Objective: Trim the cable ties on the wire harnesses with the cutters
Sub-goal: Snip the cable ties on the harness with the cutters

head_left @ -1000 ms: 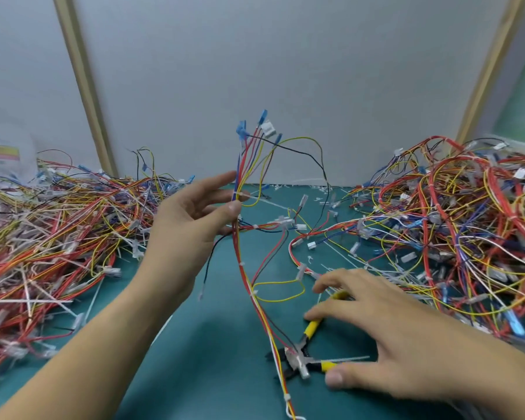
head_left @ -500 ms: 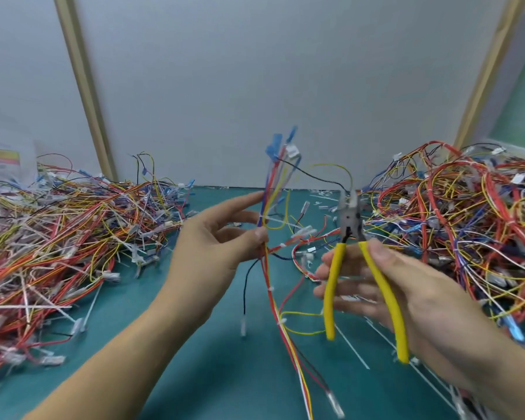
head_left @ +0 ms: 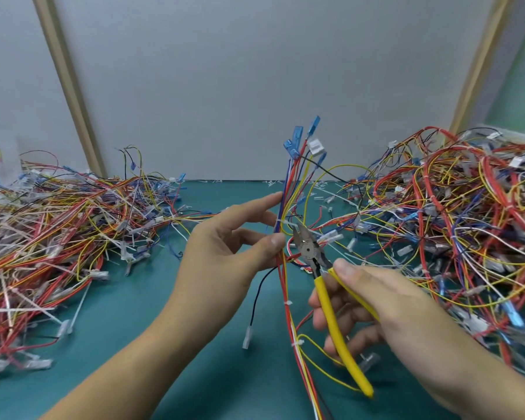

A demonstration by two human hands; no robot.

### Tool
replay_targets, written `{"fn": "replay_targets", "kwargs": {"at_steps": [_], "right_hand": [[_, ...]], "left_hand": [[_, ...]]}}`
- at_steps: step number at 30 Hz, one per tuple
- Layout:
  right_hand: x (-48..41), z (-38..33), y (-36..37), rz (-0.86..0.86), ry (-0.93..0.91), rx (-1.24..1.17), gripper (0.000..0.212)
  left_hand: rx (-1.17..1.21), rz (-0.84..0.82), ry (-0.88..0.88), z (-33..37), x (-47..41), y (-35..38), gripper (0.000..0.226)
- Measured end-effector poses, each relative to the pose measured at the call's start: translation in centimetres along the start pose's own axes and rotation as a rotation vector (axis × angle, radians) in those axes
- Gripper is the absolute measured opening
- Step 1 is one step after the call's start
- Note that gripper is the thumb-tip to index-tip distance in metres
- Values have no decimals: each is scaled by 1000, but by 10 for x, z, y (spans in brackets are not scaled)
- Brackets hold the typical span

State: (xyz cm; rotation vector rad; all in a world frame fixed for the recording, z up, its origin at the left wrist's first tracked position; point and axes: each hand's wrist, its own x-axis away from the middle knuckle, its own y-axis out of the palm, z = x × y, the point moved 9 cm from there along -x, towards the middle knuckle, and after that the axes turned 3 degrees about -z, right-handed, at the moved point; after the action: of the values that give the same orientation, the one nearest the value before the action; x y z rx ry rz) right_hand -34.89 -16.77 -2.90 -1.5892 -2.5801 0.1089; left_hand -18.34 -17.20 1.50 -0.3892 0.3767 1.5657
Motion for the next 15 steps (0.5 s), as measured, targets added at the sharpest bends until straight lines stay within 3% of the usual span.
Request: {"fn": "replay_targets", "kwargs": {"at_steps": [15], "right_hand": [[0, -1, 2, -26, 2, 36, 50]], "left_hand": [[-81, -36, 26, 5, 2, 6, 44]]}}
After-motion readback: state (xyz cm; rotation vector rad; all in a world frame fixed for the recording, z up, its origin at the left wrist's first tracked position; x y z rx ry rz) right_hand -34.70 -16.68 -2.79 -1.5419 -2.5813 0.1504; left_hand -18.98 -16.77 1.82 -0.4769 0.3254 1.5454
